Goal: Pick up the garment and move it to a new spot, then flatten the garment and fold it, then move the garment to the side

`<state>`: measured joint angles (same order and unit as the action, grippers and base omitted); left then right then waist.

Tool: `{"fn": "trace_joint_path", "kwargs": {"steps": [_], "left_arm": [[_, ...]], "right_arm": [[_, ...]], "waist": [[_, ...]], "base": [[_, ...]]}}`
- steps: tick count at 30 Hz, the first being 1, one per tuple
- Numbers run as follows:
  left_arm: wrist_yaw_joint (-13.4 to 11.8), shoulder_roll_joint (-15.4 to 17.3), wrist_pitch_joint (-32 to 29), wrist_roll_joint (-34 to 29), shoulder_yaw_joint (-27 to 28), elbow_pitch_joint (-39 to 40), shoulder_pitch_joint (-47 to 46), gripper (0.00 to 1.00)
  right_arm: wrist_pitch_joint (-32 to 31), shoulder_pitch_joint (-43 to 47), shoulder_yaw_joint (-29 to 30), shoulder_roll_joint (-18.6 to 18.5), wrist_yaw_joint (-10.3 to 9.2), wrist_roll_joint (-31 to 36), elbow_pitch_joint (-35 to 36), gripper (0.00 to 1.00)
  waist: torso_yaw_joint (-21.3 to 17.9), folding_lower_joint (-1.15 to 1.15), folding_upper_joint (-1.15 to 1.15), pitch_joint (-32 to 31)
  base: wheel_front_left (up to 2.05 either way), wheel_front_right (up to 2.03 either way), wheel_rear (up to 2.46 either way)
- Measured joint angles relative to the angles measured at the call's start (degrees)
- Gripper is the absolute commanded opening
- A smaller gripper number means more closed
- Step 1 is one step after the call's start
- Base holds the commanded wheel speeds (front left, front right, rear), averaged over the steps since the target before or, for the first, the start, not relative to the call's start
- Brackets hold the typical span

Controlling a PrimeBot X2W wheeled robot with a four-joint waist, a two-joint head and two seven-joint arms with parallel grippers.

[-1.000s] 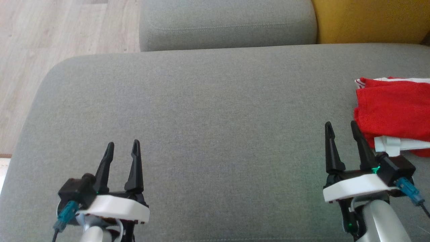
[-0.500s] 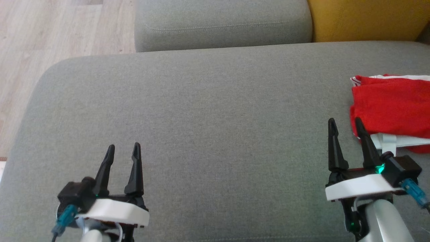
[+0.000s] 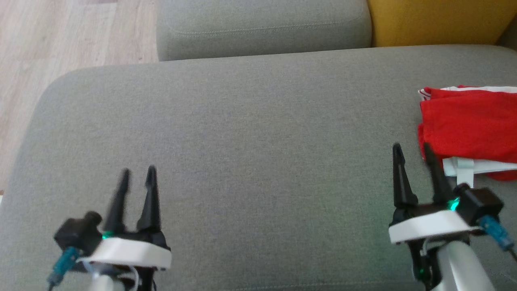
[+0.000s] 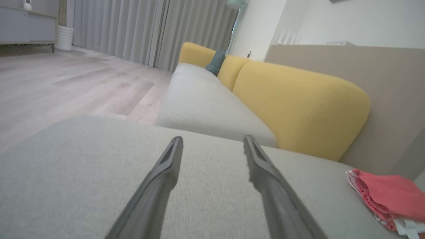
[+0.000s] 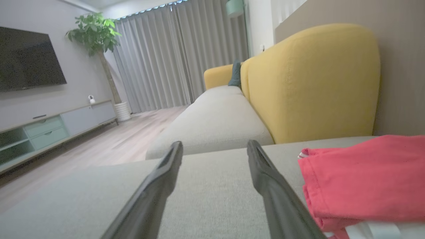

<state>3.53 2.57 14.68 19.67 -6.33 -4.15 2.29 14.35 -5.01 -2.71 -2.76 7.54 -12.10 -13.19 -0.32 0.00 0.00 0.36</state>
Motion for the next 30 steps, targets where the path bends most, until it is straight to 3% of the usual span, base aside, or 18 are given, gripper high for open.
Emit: {"fn": "trace_joint_path", "kwargs": {"steps": [6, 30], "left_arm": [[-0.01, -0.21, -0.34, 0.83, -0.41, -5.14, 3.02, 0.0], [0.51, -0.14, -3.91, 15.16, 0.82, -6.21, 1.92, 0.0]], "right_arm": [[-0.26, 3.64, -0.4, 0.16, 0.0, -0.76, -4.71, 0.0], [-3.66, 3.38, 0.89, 0.14, 0.0, -16.63, -4.5, 0.0]], "waist": [[-0.01, 0.0, 0.0, 0.01], [0.06, 0.0, 0.0, -0.03]], "base": [[0.0, 0.0, 0.0], [0.0, 0.0, 0.0]]}}
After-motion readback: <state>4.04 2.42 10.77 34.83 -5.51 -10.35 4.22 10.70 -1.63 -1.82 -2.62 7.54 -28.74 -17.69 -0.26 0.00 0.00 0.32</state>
